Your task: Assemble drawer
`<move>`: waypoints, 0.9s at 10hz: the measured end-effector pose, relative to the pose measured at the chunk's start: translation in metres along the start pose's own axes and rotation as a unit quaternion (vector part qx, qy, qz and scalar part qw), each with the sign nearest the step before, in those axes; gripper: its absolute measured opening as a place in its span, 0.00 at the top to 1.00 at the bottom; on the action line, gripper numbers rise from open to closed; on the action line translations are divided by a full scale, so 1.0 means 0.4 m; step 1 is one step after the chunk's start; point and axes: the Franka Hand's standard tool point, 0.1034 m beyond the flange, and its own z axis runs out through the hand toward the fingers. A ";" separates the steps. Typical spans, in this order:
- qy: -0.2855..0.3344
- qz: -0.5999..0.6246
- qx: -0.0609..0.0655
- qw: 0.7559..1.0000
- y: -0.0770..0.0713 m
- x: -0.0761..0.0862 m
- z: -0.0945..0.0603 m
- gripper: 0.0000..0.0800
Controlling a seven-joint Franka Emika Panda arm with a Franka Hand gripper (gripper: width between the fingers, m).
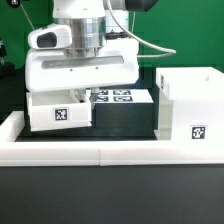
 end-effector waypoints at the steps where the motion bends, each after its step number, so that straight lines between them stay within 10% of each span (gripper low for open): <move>1: -0.001 0.000 0.000 1.000 0.000 -0.001 0.001 0.95; 9: -0.015 -0.312 0.004 0.950 -0.065 0.040 0.007 0.95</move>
Offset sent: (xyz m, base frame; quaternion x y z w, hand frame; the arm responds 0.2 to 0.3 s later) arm 0.0000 0.0000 0.0000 0.0000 0.0000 -0.1938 0.9810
